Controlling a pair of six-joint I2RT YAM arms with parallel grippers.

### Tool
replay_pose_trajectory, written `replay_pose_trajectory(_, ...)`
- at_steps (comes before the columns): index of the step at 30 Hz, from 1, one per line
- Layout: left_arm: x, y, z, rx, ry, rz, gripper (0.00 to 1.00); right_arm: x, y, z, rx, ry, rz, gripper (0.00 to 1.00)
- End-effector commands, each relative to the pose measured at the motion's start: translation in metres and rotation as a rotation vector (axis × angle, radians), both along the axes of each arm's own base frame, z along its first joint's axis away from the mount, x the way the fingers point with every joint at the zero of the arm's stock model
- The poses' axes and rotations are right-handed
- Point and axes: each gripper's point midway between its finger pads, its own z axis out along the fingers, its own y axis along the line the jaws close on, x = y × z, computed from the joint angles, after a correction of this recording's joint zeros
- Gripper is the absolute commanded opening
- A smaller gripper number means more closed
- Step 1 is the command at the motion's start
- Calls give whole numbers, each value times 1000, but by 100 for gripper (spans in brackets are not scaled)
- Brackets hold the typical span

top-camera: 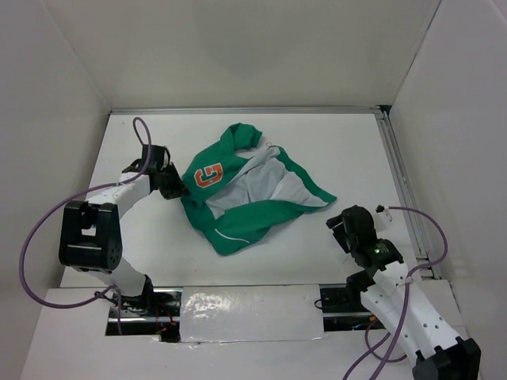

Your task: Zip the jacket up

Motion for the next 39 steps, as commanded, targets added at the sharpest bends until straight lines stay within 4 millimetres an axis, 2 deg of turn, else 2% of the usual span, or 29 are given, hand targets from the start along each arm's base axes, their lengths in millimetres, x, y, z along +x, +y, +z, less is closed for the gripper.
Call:
replay_pose_trajectory(1, -1, -11, 28, -43, -69, -7, 0, 9, 9, 17, 24, -37, 23, 70)
replay_pose_trajectory(3, -5, -13, 29, -57, -86, -16, 0, 34, 29, 58, 9, -176, 148, 79)
replay_pose_trajectory(4, -7, -15, 36, -66, -109, -26, 0, 42, 36, 63, -69, -186, 244, 80)
replay_pose_trajectory(5, -13, -17, 32, -69, -106, -39, 0, 55, 45, 83, -98, -258, 300, 96)
replay_pose_trajectory(6, -13, -16, 34, -73, -121, -43, 0, 66, 48, 107, -148, -294, 313, 99)
replay_pose_trajectory(8, -19, -19, 35, -81, -131, -66, 0, 89, 61, 113, -239, -291, 394, 100)
replay_pose_trajectory(9, -18, -20, 35, -87, -144, -73, 0, 103, 65, 136, -291, -323, 418, 100)
replay_pose_trajectory(10, -22, -23, 34, -96, -147, -91, 0, 121, 79, 126, -329, -285, 503, 100)
replay_pose_trajectory(11, -23, -22, 34, -92, -155, -98, 0, 138, 88, 153, -363, -330, 537, 100)
replay_pose_trajectory(12, -22, -22, 34, -89, -161, -100, 0, 152, 89, 152, -452, -315, 594, 100)
replay_pose_trajectory(13, -23, -20, 32, -85, -160, -99, 0, 170, 103, 125, -492, -239, 699, 100)
replay_pose_trajectory(14, -22, -18, 32, -78, -160, -94, 0, 186, 102, 126, -545, -226, 702, 100)
replay_pose_trajectory(15, -23, -14, 31, -73, -149, -83, 0, 219, 96, 122, -616, -194, 702, 100)
replay_pose_trajectory(16, -23, -13, 31, -72, -148, -82, 0, 225, 108, 111, -596, -166, 815, 100)
replay_pose_trajectory(17, -23, -13, 31, -77, -146, -79, 0, 246, 112, 137, -605, -215, 844, 99)
replay_pose_trajectory(18, -24, -12, 30, -86, -142, -78, 0, 260, 115, 106, -606, -150, 910, 99)
replay_pose_trajectory(19, -23, -14, 31, -96, -147, -83, 0, 260, 122, 97, -544, -128, 1009, 99)
replay_pose_trajectory(20, -23, -15, 30, -104, -144, -81, 0, 279, 127, 119, -549, -181, 1016, 99)
replay_pose_trajectory(21, -22, -15, 30, -105, -144, -81, 0, 279, 128, 79, -512, -58, 1069, 99)
replay_pose_trajectory(22, -21, -16, 31, -108, -147, -85, 0, 285, 130, 74, -494, -32, 1096, 99)
replay_pose_trajectory(23, -20, -15, 30, -107, -145, -82, 0, 299, 135, 88, -499, -55, 1091, 99)
replay_pose_trajectory(24, -18, -14, 30, -104, -143, -79, 0, 298, 136, 56, -476, 29, 1130, 99)
replay_pose_trajectory(25, -18, -13, 29, -99, -141, -81, 0, 303, 140, 52, -482, 30, 1143, 99)
replay_pose_trajectory(26, -16, -13, 29, -96, -141, -78, 0, 308, 139, 32, -481, 68, 1144, 99)
replay_pose_trajectory(35, 4, -5, 39, -59, -179, -73, 0, 300, 166, -27, -452, 176, 1283, 95)
replay_pose_trajectory(36, 7, -4, 40, -51, -186, -79, 0, 305, 170, -21, -460, 158, 1282, 91)
replay_pose_trajectory(37, 10, -3, 42, -48, -195, -73, 0, 307, 171, -28, -453, 175, 1264, 84)
replay_pose_trajectory(38, 17, -3, 47, -48, -208, -76, 0, 310, 173, -28, -454, 174, 1254, 64)
replay_pose_trajectory(39, 21, -2, 51, -44, -222, -80, 0, 313, 177, -22, -439, 150, 1254, 36)
